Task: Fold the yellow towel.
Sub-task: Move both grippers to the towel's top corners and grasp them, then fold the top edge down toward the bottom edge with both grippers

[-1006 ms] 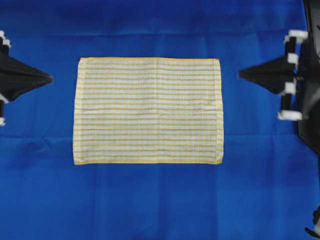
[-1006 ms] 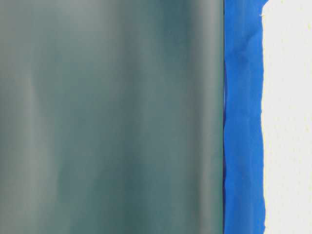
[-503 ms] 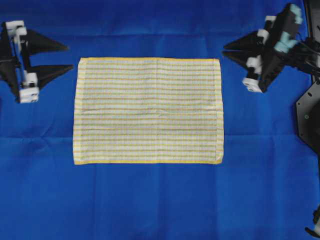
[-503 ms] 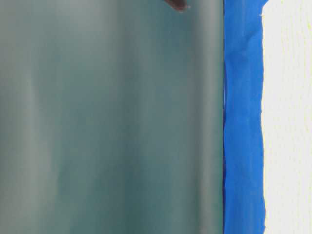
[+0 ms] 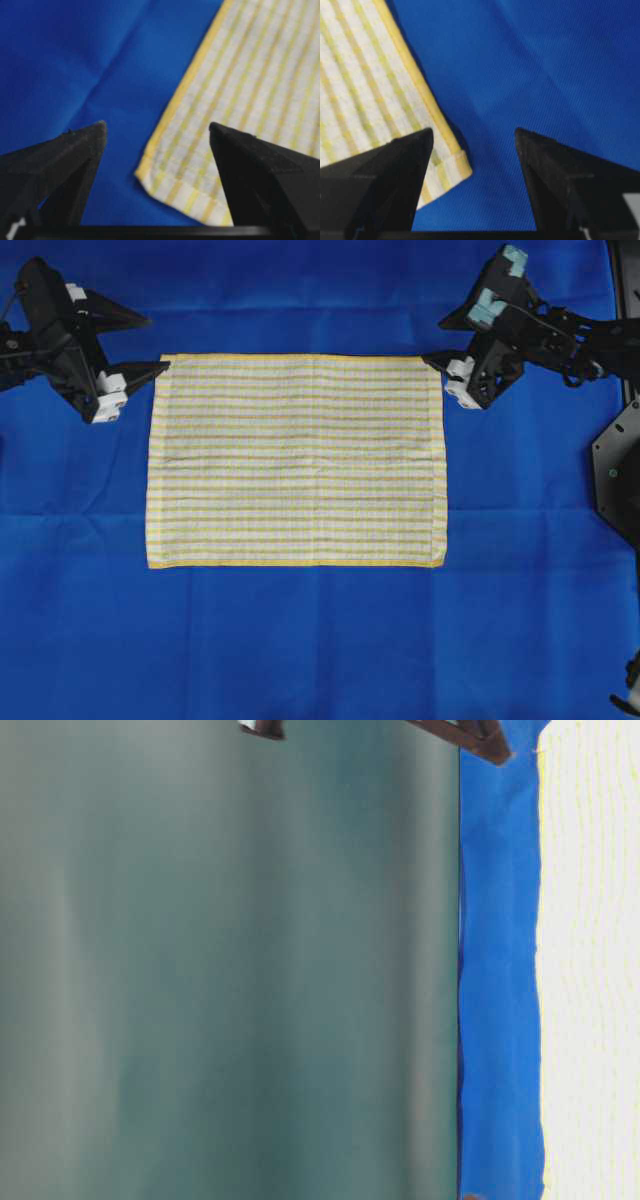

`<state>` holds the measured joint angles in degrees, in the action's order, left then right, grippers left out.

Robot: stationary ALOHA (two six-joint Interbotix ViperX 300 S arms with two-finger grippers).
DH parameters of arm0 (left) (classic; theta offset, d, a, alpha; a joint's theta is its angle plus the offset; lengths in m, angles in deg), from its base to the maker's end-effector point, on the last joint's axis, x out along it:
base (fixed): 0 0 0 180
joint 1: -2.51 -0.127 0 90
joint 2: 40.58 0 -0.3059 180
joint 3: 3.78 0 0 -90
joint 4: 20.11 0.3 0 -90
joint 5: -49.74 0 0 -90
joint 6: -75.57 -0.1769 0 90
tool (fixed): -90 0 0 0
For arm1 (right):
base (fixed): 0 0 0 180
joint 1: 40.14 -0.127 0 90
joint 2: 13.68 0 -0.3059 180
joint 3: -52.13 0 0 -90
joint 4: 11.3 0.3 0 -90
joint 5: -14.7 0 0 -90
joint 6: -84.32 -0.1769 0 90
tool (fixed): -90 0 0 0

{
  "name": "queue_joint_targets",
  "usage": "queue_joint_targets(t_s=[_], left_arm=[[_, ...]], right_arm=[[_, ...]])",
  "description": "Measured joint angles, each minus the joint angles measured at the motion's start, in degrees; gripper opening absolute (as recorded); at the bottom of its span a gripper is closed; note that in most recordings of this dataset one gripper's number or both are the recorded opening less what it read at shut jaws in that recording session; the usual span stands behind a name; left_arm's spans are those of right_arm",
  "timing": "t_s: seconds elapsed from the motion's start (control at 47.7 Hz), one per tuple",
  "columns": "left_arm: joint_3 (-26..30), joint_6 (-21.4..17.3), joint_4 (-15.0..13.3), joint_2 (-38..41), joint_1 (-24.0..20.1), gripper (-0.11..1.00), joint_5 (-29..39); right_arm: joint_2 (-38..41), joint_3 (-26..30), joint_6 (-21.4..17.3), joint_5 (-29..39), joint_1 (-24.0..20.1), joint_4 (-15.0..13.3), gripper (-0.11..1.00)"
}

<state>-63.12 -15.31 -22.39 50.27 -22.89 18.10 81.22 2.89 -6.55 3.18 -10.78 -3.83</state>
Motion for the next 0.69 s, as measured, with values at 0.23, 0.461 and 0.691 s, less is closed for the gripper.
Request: queue_joint_targets(t_s=[0.23, 0.461, 0.691], left_arm=[[1.41, 0.00, -0.09, 8.88, -0.35, 0.78, -4.66], [3.87, 0.09, -0.44, 15.12, -0.53, 0.72, -4.83], [4.75, 0.53, -0.88, 15.56, -0.97, 0.18, -0.97]], right_arm=[[4.66, 0.18, 0.00, -2.20, 0.62, 0.88, 0.66], [7.29, 0.44, -0.18, -3.52, 0.62, 1.76, 0.62], [7.73, 0.62, -0.09, -3.69, 0.18, 1.76, 0.10]])
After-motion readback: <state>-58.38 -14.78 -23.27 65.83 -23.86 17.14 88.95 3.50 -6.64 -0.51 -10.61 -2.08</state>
